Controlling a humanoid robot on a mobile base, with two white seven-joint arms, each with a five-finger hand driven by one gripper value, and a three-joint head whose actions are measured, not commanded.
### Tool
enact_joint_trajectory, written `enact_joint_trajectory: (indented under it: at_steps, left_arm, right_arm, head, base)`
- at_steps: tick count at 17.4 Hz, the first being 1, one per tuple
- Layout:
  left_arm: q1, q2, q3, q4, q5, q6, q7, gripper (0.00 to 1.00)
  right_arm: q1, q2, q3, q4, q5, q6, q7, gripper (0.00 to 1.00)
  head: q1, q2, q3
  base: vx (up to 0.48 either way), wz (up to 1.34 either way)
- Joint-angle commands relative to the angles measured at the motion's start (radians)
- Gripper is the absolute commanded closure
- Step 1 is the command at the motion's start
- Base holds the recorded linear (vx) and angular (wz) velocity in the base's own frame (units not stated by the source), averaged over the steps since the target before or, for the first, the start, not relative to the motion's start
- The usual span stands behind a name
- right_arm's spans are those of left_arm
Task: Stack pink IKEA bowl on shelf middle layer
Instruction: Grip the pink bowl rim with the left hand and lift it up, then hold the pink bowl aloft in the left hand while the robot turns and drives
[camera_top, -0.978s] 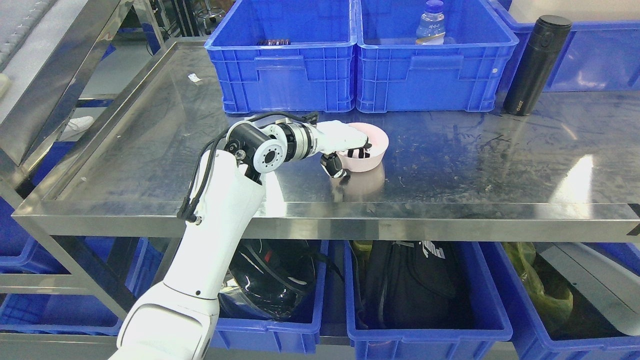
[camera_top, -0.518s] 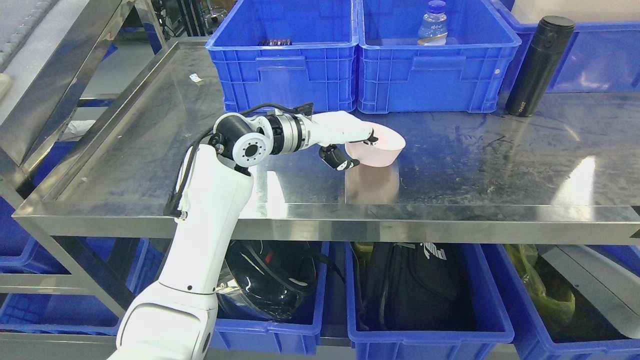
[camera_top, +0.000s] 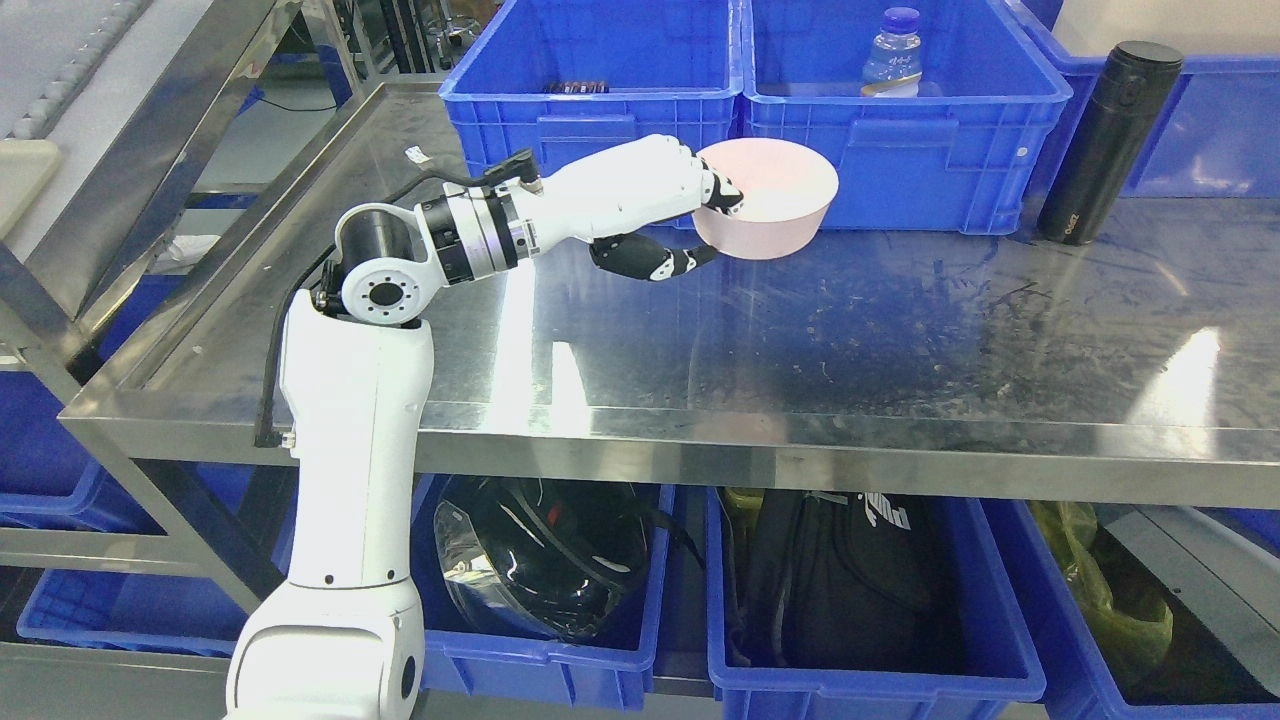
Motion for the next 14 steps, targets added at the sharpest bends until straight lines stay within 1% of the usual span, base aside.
enact_joint_trajectory:
  at_steps: [1,5,7,11,14]
  left_arm:
    - [0.162,0.016,0.15,-0.081,0.127,-0.007,0.004,0.99]
    - [0.245,0.016,0.077,-0.081,0.134,-0.007,0.01,0.99]
    - [0.243,0.016,0.069,-0.087,0.134,-0.007,0.012,0.99]
    - [0.251,0.016,0.057,-0.09,0.134,-0.007,0.014,0.99]
    - [0.271,0.016,0.057,-0.092,0.135,-0.007,0.015,0.98]
  right_arm:
    - [0.003,-0.017,0.0,-0.017,0.0,0.003,0.0,0.0]
    - [0.003,-0.017,0.0,-0.017,0.0,0.003,0.0,0.0]
    - [0.003,-0.017,0.0,-0.017,0.0,0.003,0.0,0.0]
    - [0.003,-0.017,0.0,-0.017,0.0,0.003,0.0,0.0]
    - [0.003,-0.017,0.0,-0.017,0.0,0.003,0.0,0.0]
  head:
    - [0.0,0.0,0.0]
    - [0.0,0.0,0.0]
    - [0.0,0.0,0.0]
    - [0.0,0.0,0.0]
    - [0.0,0.001,0.0]
  base:
    - [-0.032,0.12]
    - [-0.064,0.22]
    - [-0.097,0.46]
    - [-0.151,0.94]
    - [-0.143,1.43]
